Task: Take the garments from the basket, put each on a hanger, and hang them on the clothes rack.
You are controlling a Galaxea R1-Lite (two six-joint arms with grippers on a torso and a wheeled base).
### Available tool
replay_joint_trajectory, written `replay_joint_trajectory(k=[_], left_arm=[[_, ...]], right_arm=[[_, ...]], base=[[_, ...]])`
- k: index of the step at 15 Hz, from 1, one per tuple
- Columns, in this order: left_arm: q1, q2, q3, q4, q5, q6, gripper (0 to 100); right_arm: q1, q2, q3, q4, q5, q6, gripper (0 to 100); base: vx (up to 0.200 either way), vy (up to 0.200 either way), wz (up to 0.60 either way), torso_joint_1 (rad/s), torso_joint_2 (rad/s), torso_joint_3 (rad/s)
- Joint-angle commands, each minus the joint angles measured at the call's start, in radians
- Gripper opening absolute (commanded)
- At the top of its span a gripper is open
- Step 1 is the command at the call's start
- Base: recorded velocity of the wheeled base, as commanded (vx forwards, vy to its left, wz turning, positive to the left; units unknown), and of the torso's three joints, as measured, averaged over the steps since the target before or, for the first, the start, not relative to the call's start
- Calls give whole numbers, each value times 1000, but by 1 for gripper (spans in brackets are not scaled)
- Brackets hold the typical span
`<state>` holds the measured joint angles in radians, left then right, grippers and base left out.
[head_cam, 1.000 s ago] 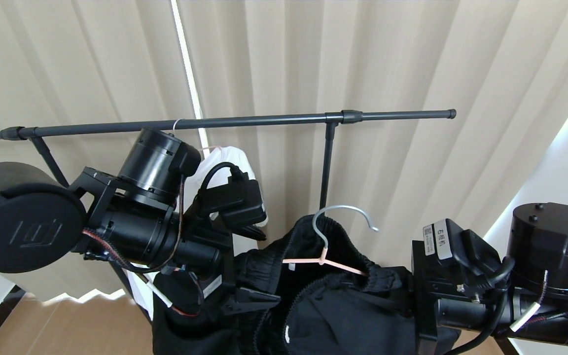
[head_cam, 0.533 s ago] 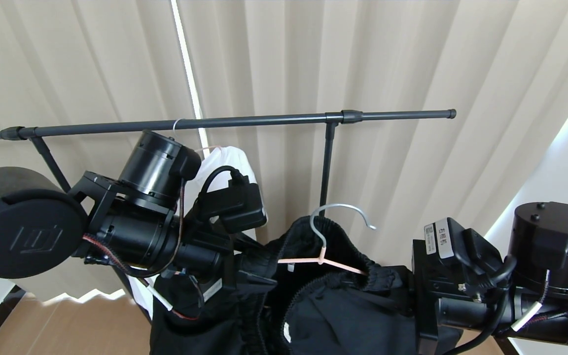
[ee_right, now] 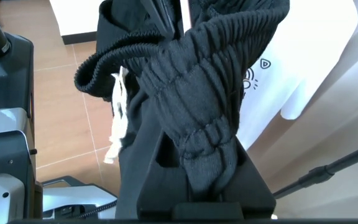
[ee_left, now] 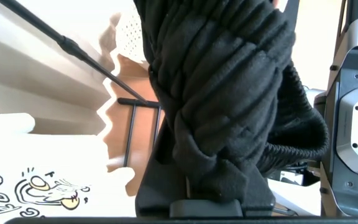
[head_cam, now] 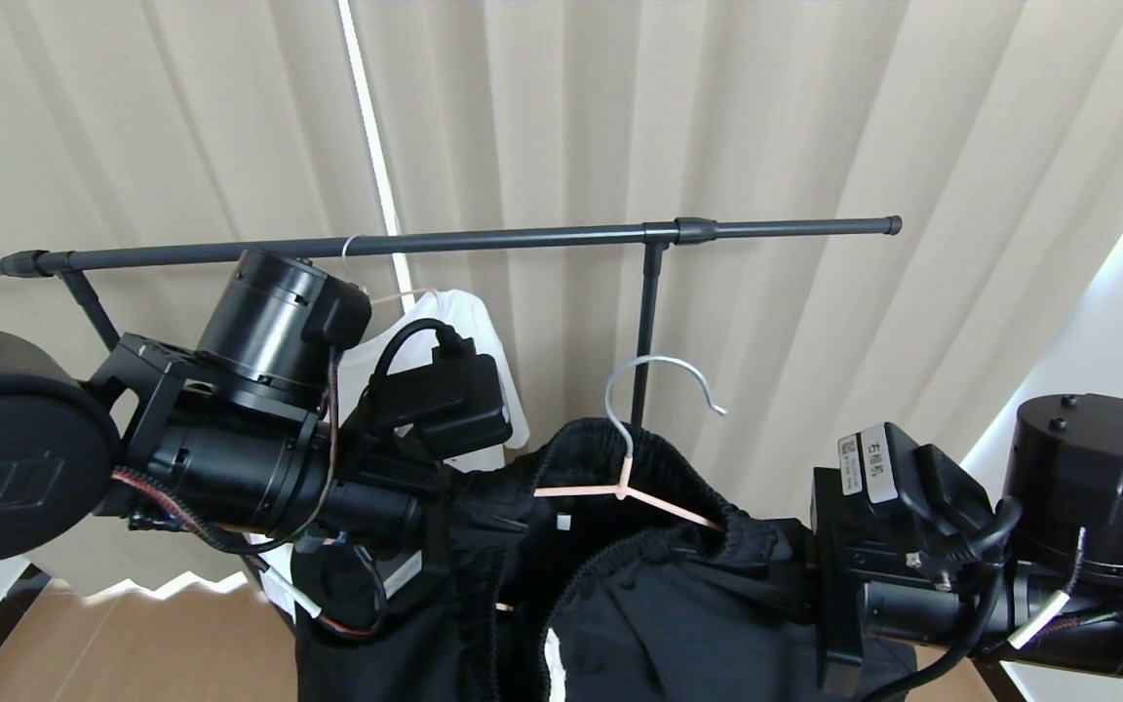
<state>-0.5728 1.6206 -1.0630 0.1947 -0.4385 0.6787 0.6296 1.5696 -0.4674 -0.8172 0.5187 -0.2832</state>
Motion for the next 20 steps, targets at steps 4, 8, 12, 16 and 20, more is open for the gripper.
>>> replay_joint_trajectory(k=[4,8,12,16,20], left_arm=[[-2,-61,31,0,37,-5,0],[1,-64,31,-1,64,-16,0],[7,-81,70,-86,78,-67,0],[7,-111,133,-205,135,-130,0],[11,-163,140,-210,136,-173,0]], right_arm=[[-1,21,-14,4,-5,2,0],[-25,13,-14,6,-3,2,100],[-97,6,-19,1,4,1,100],[-148,1,-26,1,34,-1,100],[-231,13,-28,1,115,-36,100]], base=[[0,0,0,0,0,0],[0,0,0,0,0,0],[0,0,0,0,0,0],[0,0,0,0,0,0],[0,0,0,0,0,0]])
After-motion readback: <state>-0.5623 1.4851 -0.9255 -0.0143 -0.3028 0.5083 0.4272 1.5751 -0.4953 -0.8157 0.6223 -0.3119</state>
